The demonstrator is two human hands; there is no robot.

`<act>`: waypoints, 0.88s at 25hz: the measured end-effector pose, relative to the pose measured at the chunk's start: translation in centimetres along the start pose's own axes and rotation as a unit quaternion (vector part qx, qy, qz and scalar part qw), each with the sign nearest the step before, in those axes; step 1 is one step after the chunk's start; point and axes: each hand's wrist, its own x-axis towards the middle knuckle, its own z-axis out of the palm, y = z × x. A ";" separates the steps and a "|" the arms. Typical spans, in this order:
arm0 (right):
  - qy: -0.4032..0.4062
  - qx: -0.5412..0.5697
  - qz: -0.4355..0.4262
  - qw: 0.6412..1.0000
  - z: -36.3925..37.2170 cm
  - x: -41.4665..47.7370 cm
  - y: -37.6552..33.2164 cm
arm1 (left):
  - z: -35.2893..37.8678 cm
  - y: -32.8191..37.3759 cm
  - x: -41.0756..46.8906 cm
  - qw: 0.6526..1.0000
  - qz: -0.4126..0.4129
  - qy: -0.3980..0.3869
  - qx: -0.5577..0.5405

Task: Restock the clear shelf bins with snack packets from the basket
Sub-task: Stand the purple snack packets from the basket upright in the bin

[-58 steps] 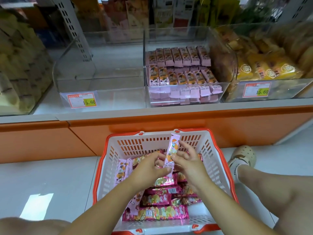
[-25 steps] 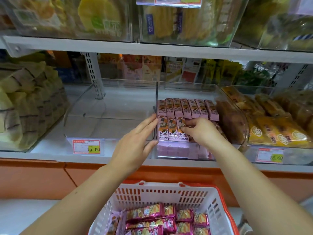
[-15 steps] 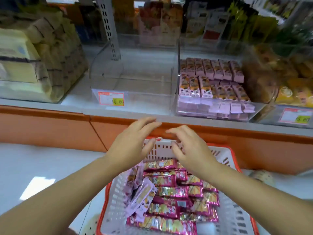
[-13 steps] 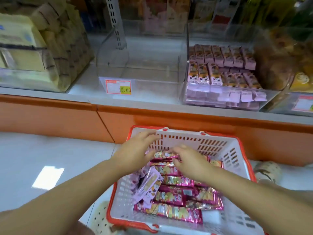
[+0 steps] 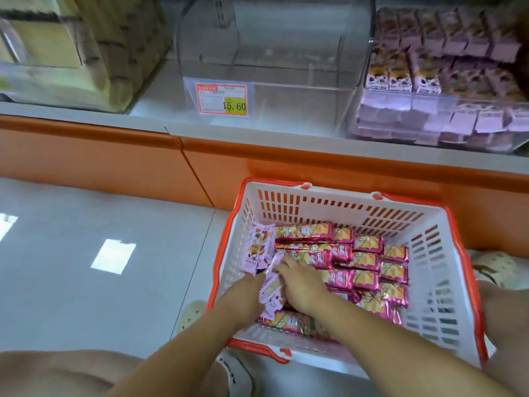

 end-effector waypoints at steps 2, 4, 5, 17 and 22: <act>0.018 -0.012 -0.025 0.999 -0.6 -0.4 1.1 | 0.0 0.1 0.2 1.000 0.004 0.009 -0.006; -0.011 0.090 -0.011 0.996 -1.2 -1.4 2.1 | -0.2 0.2 0.4 1.000 0.022 0.017 -0.011; -0.031 0.166 0.020 0.985 -1.5 -2.1 2.5 | -0.4 0.4 0.5 0.999 0.029 0.021 -0.019; 0.129 0.662 0.183 0.715 -9.2 -9.8 5.8 | -3.7 10.3 -1.5 0.963 0.159 0.000 -0.217; 0.199 0.685 0.183 0.677 -9.4 -11.3 7.1 | -4.2 12.6 -1.6 0.954 0.173 -0.015 -0.244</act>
